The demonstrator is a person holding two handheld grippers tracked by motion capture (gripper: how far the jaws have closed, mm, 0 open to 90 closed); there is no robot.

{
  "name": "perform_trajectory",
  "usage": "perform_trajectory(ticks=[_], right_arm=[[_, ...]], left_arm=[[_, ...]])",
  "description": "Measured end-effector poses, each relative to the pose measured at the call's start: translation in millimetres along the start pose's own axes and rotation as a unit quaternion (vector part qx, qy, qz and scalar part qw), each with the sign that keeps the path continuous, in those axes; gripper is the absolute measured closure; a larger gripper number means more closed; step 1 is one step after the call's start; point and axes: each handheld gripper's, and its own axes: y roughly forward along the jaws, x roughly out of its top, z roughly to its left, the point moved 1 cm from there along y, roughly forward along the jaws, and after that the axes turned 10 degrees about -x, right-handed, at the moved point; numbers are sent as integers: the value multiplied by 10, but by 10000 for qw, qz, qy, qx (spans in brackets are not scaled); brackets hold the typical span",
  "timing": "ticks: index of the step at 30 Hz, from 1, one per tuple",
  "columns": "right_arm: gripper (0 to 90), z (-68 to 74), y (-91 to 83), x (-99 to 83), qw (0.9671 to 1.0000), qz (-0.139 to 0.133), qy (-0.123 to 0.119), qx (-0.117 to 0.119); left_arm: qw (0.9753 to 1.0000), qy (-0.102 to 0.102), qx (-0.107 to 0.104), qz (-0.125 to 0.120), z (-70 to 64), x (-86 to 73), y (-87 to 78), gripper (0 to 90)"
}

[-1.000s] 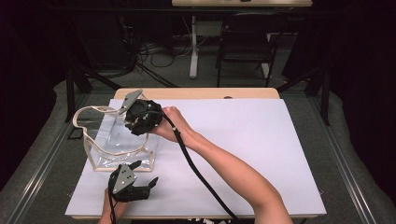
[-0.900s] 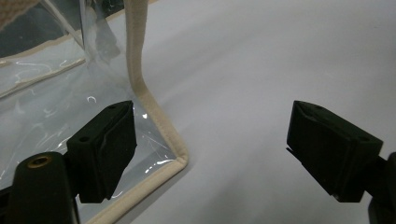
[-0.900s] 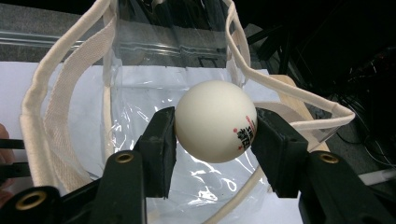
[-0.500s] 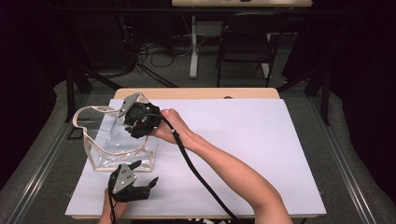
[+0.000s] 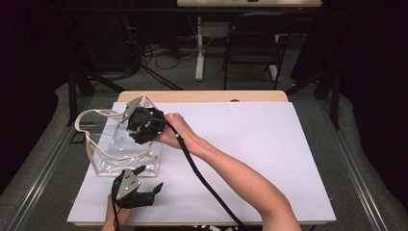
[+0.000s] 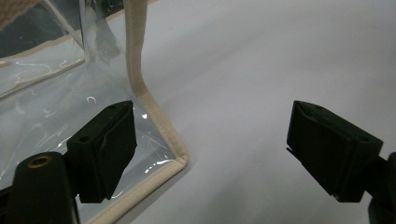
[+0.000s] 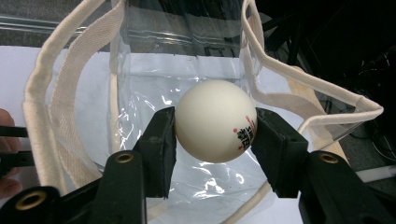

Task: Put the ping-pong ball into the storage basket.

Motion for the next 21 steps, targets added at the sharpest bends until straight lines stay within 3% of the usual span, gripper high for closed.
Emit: perform_trajectory(ticks=[21], right_arm=[[506, 42, 60, -10, 9997, 211, -119, 86]], left_arm=[[10000, 9, 3, 11, 1, 0, 0, 163]])
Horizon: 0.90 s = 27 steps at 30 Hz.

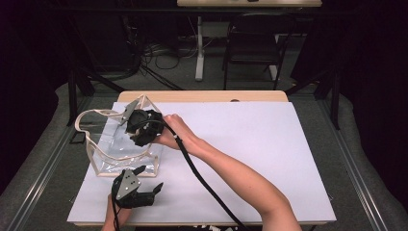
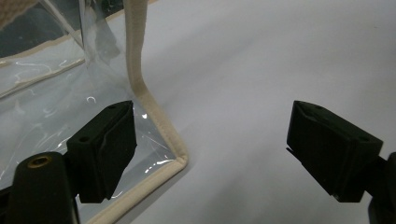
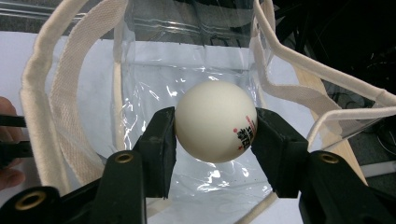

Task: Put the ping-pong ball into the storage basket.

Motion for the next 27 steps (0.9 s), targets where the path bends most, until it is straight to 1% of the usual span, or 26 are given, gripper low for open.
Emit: perform_trajectory(ticks=[8, 12, 16, 27], right_arm=[[505, 0, 22, -9, 10000, 63, 25, 12], [505, -1, 35, -11, 9999, 111, -19, 9], [504, 5, 45, -13, 9999, 123, 8, 25], [503, 16, 77, -16, 9997, 230, -22, 48]], left_arm=[[10000, -14, -11, -4, -4, 0, 2, 163], [10000, -11, -14, -13, -6, 2, 3, 163], [10000, -18, -16, -9, -6, 1, 4, 163], [10000, -12, -16, -7, -3, 0, 5, 163]])
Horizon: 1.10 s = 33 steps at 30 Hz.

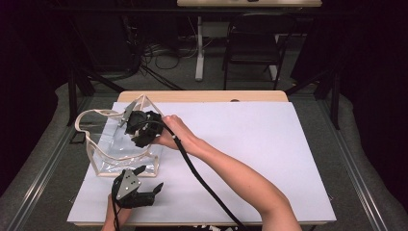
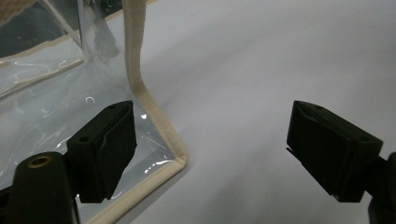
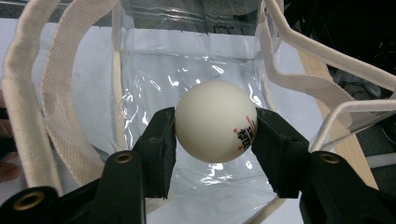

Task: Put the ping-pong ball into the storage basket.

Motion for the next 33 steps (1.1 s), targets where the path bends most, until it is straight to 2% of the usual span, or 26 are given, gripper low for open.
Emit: perform_trajectory(ticks=[21, 23, 28, 33], right_arm=[[482, 17, 15, 5, 10000, 83, -13, 11], [447, 10, 9, 4, 10000, 66, -10, 16], [324, -49, -31, -21, 9998, -24, 221, -20], [233, -136, -118, -68, 9988, -150, 465, 73]], left_arm=[[10000, -3, -3, 5, -2, -1, -4, 163], [10000, 9, 2, 5, -1, 0, -5, 163], [10000, 7, 0, 2, -2, 0, -4, 163], [10000, -4, -3, 1, -2, 0, -1, 163]])
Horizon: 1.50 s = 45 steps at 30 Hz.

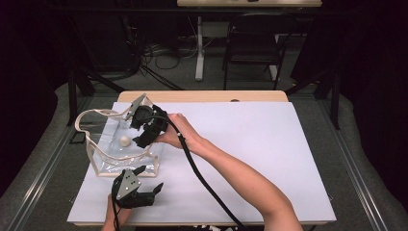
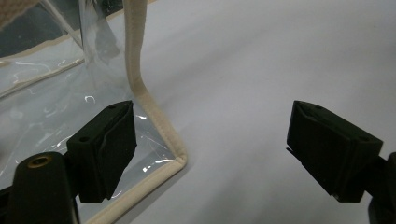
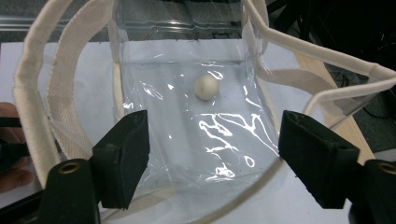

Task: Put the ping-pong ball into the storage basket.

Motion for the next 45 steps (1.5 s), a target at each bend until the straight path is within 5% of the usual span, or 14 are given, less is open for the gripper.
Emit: perform_trajectory(ticks=[18, 45], right_arm=[[147, -228, -328, -195, 9985, -384, 378, 26], [74, -385, -493, -606, 9967, -396, 674, -230]], left_arm=[[10000, -10, -17, 17, -9, 17, 29, 163], [10000, 14, -8, 26, -16, -4, -4, 163]])
